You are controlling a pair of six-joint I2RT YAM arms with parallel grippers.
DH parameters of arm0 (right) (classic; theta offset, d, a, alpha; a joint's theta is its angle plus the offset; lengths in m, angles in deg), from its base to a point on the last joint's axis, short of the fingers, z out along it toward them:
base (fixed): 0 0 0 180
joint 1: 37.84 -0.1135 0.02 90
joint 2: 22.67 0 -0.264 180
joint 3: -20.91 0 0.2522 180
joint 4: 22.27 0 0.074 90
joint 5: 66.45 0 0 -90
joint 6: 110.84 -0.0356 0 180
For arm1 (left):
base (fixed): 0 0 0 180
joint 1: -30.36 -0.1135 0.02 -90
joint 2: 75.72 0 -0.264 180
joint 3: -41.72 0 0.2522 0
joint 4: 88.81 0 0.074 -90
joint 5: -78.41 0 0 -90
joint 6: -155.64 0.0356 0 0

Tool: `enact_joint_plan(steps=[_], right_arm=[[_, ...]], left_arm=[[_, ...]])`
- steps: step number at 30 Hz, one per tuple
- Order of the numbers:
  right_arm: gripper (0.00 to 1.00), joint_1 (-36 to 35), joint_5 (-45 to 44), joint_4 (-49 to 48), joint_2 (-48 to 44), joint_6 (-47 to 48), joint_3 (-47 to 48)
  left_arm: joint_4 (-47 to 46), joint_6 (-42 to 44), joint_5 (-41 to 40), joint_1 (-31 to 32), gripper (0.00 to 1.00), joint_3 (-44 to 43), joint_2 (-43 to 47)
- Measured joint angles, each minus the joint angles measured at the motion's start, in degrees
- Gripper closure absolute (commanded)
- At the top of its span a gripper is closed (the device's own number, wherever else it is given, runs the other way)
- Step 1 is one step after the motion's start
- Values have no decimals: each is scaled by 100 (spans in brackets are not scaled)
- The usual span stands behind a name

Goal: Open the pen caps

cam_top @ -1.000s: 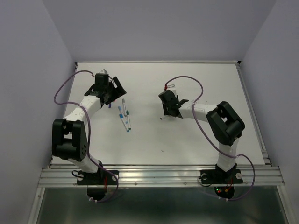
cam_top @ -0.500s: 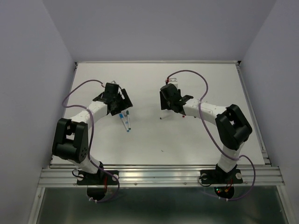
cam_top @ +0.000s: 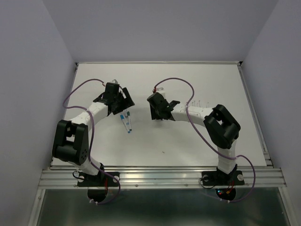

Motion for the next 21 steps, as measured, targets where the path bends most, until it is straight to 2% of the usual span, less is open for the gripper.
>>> enact_joint_plan(steps=[17, 21], right_arm=[[50, 48, -424, 140, -494, -422, -1080], [47, 48, -555, 245, -553, -431, -1121]], left_arm=[[-111, -26, 114, 7, 14, 72, 15], [-101, -70, 144, 92, 15, 319, 46]])
